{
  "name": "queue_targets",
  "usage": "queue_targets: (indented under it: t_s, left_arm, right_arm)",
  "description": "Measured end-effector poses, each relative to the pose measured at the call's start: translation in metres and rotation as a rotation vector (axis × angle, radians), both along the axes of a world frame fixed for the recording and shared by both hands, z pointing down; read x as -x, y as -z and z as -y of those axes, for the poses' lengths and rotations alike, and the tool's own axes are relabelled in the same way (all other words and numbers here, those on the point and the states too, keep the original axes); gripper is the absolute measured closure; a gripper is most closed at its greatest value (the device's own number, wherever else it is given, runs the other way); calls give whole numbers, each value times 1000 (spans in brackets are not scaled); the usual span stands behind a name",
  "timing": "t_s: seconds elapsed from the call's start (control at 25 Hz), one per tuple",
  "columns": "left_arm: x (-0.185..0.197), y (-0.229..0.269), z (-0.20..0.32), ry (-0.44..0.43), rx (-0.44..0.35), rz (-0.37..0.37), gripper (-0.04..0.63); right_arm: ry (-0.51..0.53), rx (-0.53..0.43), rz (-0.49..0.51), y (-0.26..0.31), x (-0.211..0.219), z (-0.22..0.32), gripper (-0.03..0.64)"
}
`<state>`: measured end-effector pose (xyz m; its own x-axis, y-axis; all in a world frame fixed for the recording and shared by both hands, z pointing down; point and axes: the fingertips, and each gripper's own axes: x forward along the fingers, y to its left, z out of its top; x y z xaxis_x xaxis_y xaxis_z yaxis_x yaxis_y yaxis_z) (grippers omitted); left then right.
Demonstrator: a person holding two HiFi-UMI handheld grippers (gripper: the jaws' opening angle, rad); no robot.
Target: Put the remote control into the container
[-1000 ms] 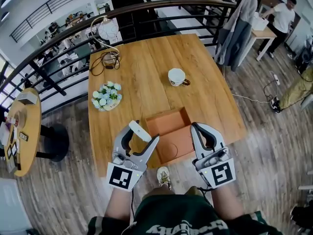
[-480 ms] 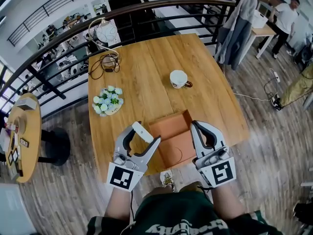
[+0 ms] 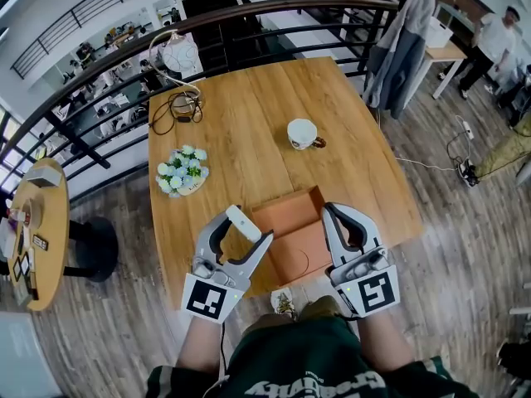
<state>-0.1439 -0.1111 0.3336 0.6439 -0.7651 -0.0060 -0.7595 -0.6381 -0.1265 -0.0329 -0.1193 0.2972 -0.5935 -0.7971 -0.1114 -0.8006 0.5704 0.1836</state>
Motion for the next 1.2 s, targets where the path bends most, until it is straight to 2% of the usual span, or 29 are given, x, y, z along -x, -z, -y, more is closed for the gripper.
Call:
queue_targets:
  t_s: [0.2, 0.4, 0.64, 0.84, 1.2]
  left_arm:
    - [1, -2, -4, -4, 21, 7, 313]
    - [0, -18, 3, -2, 64, 43, 313]
    - [-9, -51, 9, -40, 136, 130, 313]
    - [-9, -69, 16, -57, 189, 145, 313]
    - [-11, -88, 31, -65, 229, 209, 313]
  right_arm:
    - [3, -9, 0, 2, 4, 0, 600]
    - [-7, -16, 9, 1, 6, 5, 600]
    - [-30, -3, 18, -10, 6, 14, 600]
    - [-48, -5, 13, -18, 7, 24, 600]
    - [-65, 2, 21, -27, 1, 42, 600]
